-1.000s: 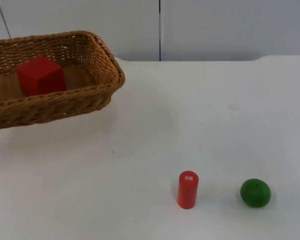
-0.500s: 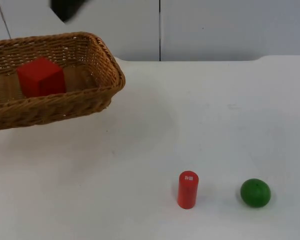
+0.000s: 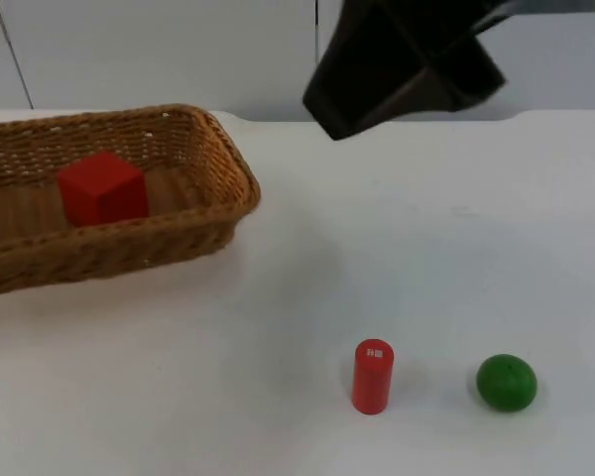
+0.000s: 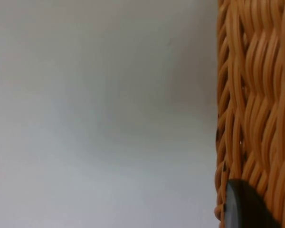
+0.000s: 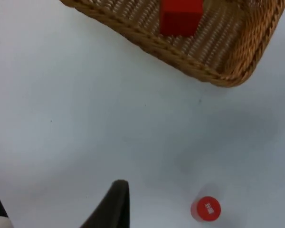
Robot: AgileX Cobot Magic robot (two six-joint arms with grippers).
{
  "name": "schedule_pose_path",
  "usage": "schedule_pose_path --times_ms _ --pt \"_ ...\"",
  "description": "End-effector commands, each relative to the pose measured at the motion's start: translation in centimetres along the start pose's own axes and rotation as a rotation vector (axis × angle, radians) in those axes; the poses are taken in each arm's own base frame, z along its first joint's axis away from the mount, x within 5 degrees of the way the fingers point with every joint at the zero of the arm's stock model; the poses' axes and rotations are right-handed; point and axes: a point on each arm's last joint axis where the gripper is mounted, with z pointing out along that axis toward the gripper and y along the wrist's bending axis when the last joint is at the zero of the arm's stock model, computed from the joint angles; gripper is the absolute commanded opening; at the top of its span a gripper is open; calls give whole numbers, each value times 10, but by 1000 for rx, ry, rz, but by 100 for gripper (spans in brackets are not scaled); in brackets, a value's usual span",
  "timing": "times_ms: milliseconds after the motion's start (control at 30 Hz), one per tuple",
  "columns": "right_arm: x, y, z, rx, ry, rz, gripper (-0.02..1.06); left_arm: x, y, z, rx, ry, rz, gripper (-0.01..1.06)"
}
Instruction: Pick up the basket with the left hand and place the object to the left of the red cylinder into the basket with the right hand.
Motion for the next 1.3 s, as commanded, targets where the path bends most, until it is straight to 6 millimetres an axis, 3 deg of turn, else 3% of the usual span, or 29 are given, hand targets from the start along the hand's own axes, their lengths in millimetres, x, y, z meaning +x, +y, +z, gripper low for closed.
schedule_pose_path --times_ms 0,133,167,267,500,600,633,733,800,900,1033,1067,1233,1267 --pt "1 -1 -3 5 -21 4 105 -1 -11 9 30 -3 -3 0" --pt "3 -1 -3 6 -3 2 105 2 -26 48 4 28 57 0" --pt "3 -1 -3 6 -3 2 105 2 -26 48 4 28 57 0" --pt "4 -1 -3 6 6 2 105 6 -29 73 1 54 76 0" --pt "4 -1 -3 6 10 2 105 10 -22 95 4 104 90 1" --pt "4 -1 -3 6 10 2 105 9 -21 94 -3 96 100 26" --pt "4 -1 -3 6 10 2 105 9 -21 94 -3 96 100 26" --pt "4 -1 -3 6 6 2 105 10 -22 93 3 104 105 72" --pt "4 -1 -3 6 4 2 105 9 -23 89 -2 98 141 103" --pt "4 -1 -3 6 0 2 105 5 -25 78 -5 59 151 105" --pt "0 -2 -10 11 -49 -1 105 -6 -33 35 3 -89 177 105" --pt "0 -2 -10 11 -49 -1 105 -6 -33 35 3 -89 177 105" --pt "-6 -2 -38 17 -179 -1 105 -1 -60 -41 25 -312 282 105" --pt "-6 -2 -38 17 -179 -1 105 -1 -60 -41 25 -312 282 105"
